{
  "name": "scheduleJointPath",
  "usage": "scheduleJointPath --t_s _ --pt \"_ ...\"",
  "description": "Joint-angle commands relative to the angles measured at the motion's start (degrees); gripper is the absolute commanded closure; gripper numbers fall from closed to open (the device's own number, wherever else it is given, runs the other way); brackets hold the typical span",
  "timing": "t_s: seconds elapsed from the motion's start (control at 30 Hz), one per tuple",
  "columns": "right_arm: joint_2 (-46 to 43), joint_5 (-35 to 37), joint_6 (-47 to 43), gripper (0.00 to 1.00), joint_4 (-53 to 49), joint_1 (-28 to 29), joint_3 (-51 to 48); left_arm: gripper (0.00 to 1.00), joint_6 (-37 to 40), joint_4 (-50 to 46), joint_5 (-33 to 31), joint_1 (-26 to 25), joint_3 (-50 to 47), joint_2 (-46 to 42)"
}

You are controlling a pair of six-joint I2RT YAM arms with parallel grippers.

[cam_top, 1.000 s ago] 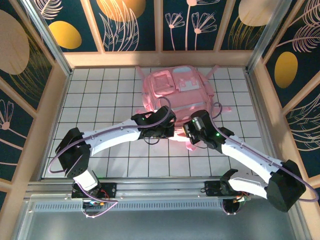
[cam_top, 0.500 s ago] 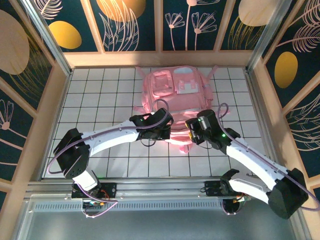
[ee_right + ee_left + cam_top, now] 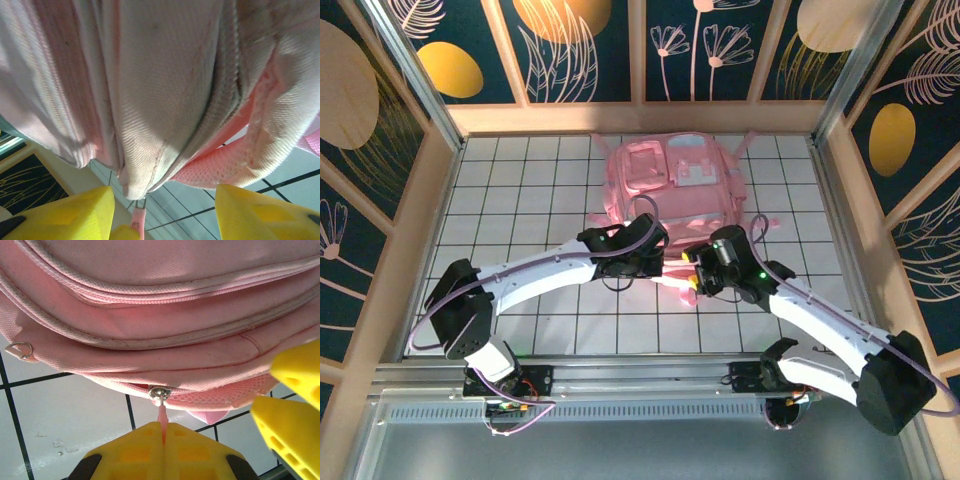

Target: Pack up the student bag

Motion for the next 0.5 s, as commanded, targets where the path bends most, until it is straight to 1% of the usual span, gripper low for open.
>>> scheduleJointPath --t_s 0.0,0.07,0.2,0.27,0.3,0.4,0.47 --pt "2.6 -1.2 0.8 0.44 4.5 0.5 0.0 1.00 0.6 0.7 1.1 -1.1 2.6 -2.6" --pt "4.8 -0.7 -0.4 0.44 6.3 0.2 0.4 1.00 0.6 1.0 1.2 -1.3 2.5 -2.4" --pt "10.3 -1.9 -0.8 0.45 9.0 -0.4 0.7 1.00 0.5 1.8 1.6 -1.6 1.9 -2.2" --pt "12.0 -1.6 -1.1 0.50 10.0 -0.4 0.9 1.00 0.6 2.0 1.7 -1.7 1.8 -2.0" --pt "12.6 -1.3 -1.5 0.56 10.7 -0.5 0.9 1.00 0.7 2.0 1.6 -1.7 1.6 -2.0" --pt "12.6 0.6 -2.0 0.83 10.7 -0.7 1.1 1.00 1.3 1.4 0.2 -1.7 1.1 -2.0" --pt "11.4 2.1 -1.9 0.95 9.8 -0.9 1.2 1.00 1.5 0.4 -1.3 -1.7 0.6 -1.8"
